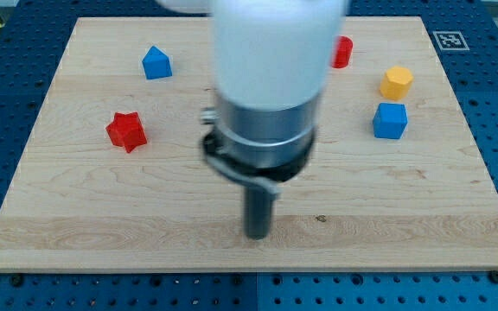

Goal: Move the green circle closer to the yellow heart

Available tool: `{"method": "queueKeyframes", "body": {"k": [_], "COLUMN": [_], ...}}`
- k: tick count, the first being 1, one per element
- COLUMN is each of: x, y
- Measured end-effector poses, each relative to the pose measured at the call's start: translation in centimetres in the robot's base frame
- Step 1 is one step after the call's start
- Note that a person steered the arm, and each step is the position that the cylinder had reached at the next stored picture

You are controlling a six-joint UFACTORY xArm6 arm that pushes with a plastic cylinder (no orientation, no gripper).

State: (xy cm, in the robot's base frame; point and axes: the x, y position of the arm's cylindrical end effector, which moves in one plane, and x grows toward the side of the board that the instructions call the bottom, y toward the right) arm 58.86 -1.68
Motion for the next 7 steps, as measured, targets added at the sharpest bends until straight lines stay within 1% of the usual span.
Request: {"method": "queueKeyframes", "body": {"k": [1,2,5,7], "x": [-2.9,-3.8,-8.5,-13.4], "y": [-3.6,-3.8,-4.7,-4.4]}}
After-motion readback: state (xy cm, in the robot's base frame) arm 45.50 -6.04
